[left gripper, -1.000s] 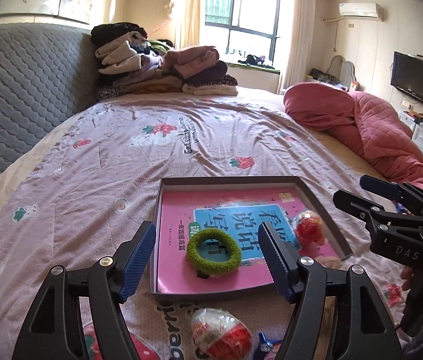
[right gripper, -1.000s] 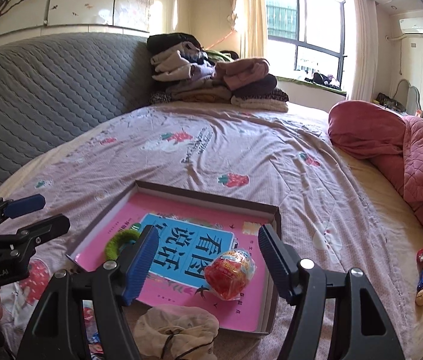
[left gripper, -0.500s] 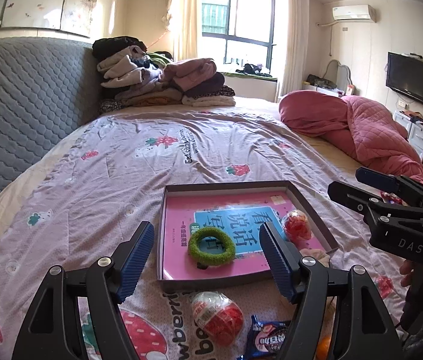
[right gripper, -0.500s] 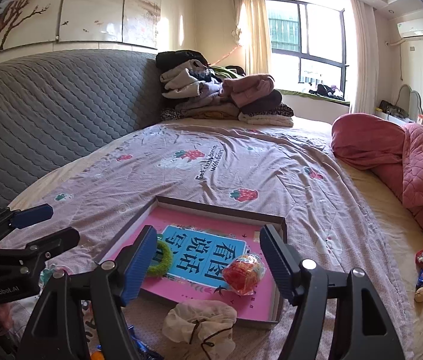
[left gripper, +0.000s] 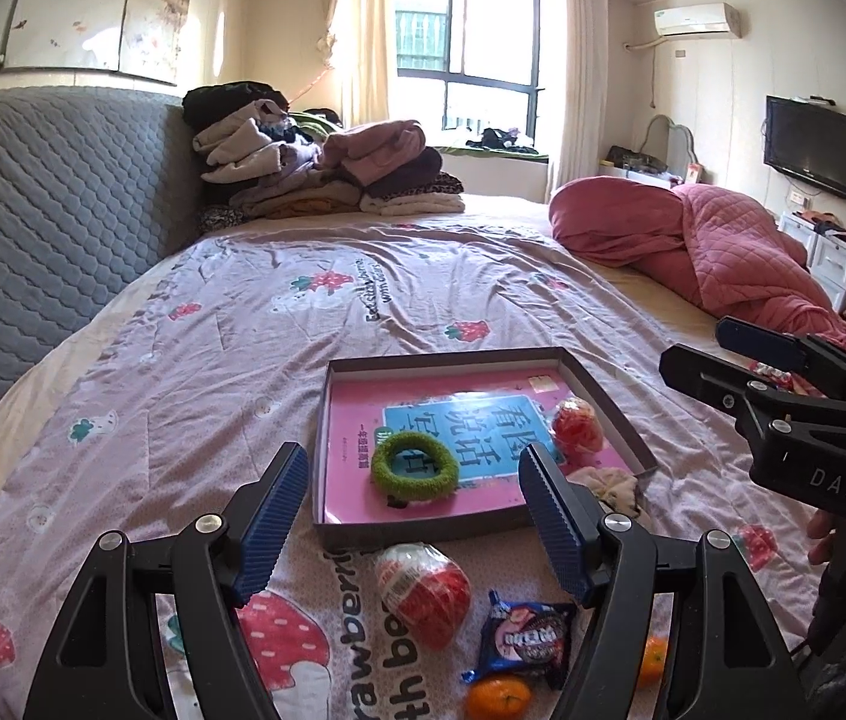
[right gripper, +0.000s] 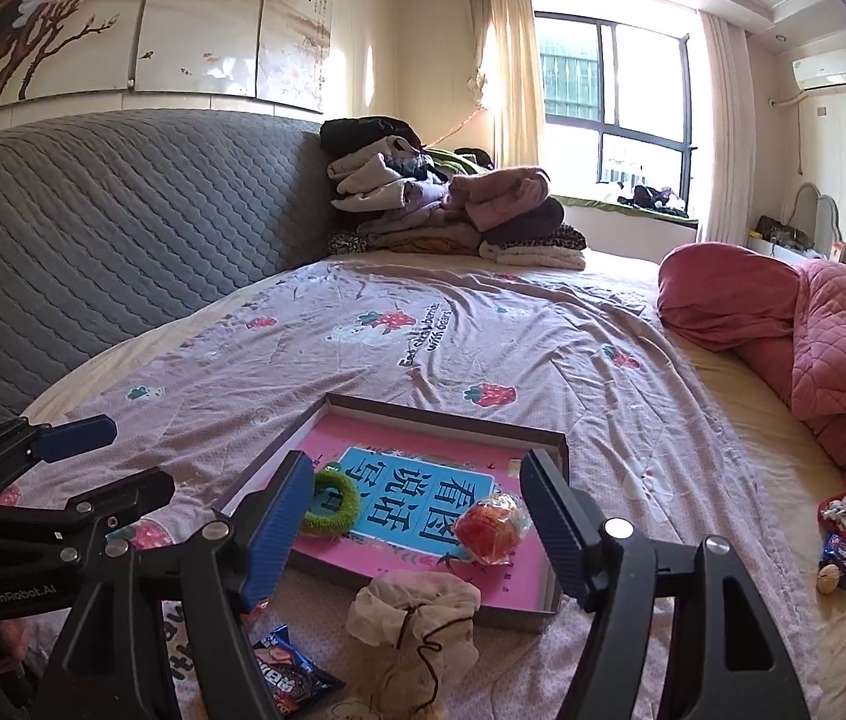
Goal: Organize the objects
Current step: 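Withdraw both tools from the box back toward the remaining items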
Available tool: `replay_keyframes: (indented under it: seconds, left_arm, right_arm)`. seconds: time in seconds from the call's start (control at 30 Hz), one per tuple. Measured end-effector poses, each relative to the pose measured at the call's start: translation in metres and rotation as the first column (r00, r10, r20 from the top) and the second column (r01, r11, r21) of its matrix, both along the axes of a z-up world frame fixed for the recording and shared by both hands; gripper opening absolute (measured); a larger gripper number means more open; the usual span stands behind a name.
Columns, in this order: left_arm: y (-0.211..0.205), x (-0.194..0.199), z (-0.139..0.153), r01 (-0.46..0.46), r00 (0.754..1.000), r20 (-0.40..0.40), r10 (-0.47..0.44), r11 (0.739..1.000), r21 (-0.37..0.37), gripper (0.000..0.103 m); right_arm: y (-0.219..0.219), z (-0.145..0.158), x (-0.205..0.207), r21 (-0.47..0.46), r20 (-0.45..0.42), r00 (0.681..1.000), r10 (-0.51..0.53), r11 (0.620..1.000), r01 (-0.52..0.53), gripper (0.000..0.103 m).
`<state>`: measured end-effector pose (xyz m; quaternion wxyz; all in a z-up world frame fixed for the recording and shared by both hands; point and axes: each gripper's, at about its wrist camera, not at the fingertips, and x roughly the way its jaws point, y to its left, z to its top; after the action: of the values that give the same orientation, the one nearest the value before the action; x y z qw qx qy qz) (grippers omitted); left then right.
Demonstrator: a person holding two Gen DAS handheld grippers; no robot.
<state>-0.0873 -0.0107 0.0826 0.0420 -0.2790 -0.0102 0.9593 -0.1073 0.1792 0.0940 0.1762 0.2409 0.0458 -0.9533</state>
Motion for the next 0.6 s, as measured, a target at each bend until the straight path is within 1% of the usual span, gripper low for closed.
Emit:
replay_keyframes:
  seconds: [0.33,0.47,0.53,0.6]
  left_arm:
    - [0.008,0.026,-0.001,0.02,1.0,0.01,-0.02,1.0,-0.021,0.074]
    - [0.012,0.035,-0.003,0.026,0.999,0.019,-0.026,0.999,-0.018,0.074]
    - [0.015,0.039,-0.003,0.032,0.999,0.019,-0.032,0.999,-0.034,0.074]
    - [0.016,0.042,-0.002,0.035,0.999,0.02,-0.034,0.999,-0.027,0.074]
  right_arm:
    - [0.005,0.002,0.027,-0.018,0.0,1.0,0.005,1.0,-0.005,0.071]
    - [0.003,0.004,0.038,-0.012,-0.011,1.0,0.005,1.0,-0.005,0.071]
    - [0.003,0.005,0.043,-0.013,-0.014,1.0,0.005,1.0,-0.005,0.071]
    - [0.004,0.005,0.048,-0.015,-0.015,1.0,0.005,1.0,-0.005,0.071]
